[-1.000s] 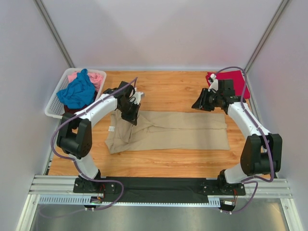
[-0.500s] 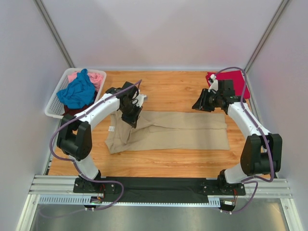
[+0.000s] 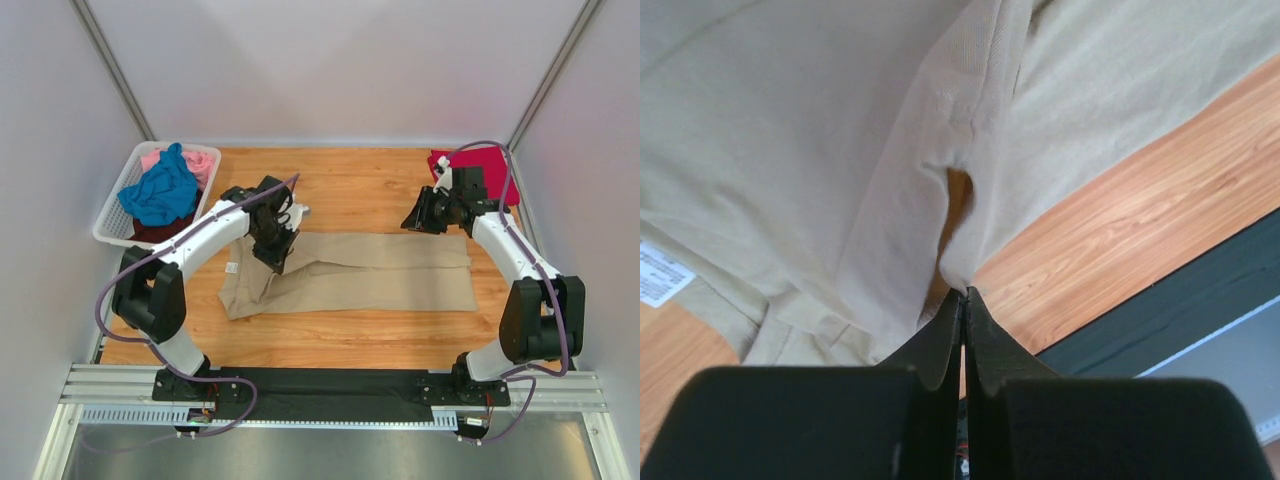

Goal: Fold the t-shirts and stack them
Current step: Fold the tshirt

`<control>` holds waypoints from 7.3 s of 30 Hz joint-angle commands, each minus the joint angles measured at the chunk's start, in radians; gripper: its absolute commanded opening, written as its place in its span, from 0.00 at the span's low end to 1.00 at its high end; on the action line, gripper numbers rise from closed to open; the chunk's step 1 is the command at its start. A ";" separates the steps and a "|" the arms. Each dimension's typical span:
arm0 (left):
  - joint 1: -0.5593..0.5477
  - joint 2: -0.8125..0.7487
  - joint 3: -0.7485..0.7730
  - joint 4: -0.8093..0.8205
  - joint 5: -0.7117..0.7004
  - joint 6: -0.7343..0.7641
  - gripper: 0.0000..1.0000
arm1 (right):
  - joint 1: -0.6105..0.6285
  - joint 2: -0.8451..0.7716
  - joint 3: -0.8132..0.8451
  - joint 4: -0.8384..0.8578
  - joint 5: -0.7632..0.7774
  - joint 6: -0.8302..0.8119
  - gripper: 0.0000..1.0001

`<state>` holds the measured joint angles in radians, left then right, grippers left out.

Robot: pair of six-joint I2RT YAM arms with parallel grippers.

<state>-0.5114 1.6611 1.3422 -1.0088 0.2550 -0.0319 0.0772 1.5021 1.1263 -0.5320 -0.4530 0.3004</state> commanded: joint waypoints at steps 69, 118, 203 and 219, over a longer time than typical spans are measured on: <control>0.280 -0.414 -0.506 0.329 -0.089 -0.523 0.53 | 0.607 0.259 0.190 -0.040 0.157 0.431 0.39; 0.283 -0.435 -0.583 0.329 -0.101 -0.660 0.00 | 0.670 0.296 0.035 0.124 0.145 0.434 0.00; 0.430 0.330 0.135 0.329 -0.155 -0.476 0.51 | 0.058 0.268 -0.026 0.036 0.502 0.264 0.29; 0.435 0.302 0.184 0.315 -0.163 -0.517 0.51 | -0.014 0.310 -0.036 0.066 0.475 0.247 0.28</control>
<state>-0.0845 2.0197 1.4719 -0.6865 0.0849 -0.5426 0.0803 1.7920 1.0874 -0.4702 -0.0349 0.5842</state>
